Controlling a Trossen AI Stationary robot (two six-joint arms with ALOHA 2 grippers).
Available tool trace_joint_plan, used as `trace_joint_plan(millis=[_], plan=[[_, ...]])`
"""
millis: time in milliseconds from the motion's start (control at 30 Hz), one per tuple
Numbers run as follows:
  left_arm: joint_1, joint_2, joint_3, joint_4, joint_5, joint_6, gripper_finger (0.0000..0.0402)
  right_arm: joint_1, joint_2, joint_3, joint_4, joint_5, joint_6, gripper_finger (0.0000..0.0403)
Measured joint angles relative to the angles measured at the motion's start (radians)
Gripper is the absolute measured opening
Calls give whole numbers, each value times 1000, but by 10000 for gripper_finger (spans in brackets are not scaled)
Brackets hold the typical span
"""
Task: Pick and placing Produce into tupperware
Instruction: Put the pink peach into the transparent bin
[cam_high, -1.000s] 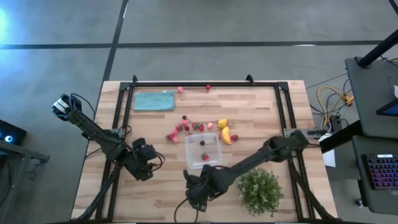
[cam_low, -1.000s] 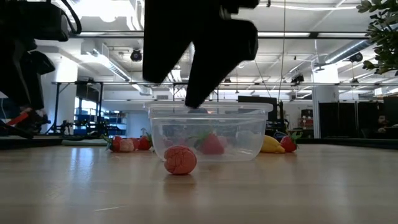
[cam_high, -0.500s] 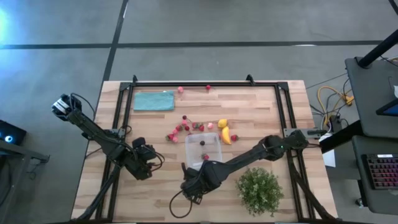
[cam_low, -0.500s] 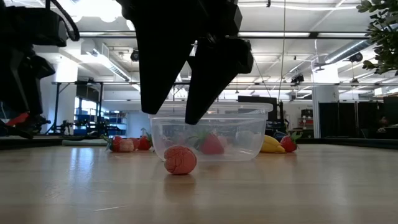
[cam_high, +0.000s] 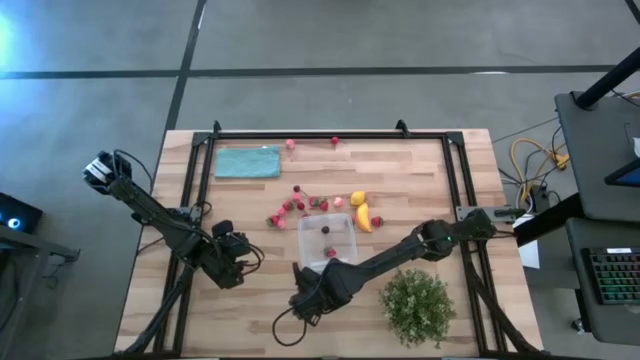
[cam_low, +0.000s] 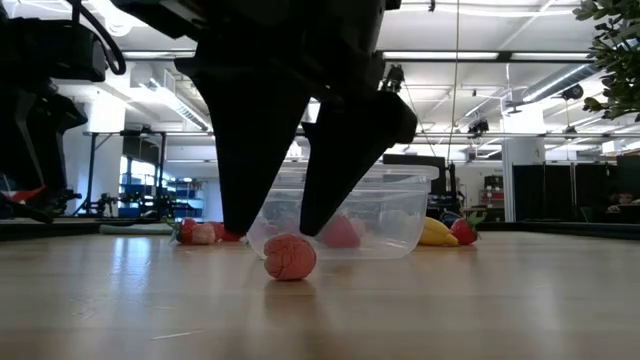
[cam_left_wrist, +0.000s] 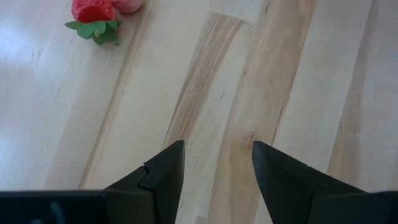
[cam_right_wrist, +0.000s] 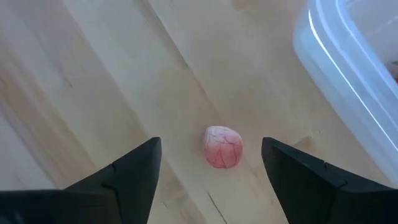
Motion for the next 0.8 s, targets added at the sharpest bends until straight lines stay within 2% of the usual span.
trace_joint_plan(millis=[233,367,567,800], plan=[[0,0,-1,-1,0,0,173,-9,0,-3,-1,-5,83,255],[0,-5,2,0,8,4,173,-21,0,-3,-1,-44,211,254],[1,-44,4,0,49,45,173,-31,0,-2,-1,-46,403,253],[2,-93,3,0,82,45,173,-36,0,-2,-1,-42,468,251]])
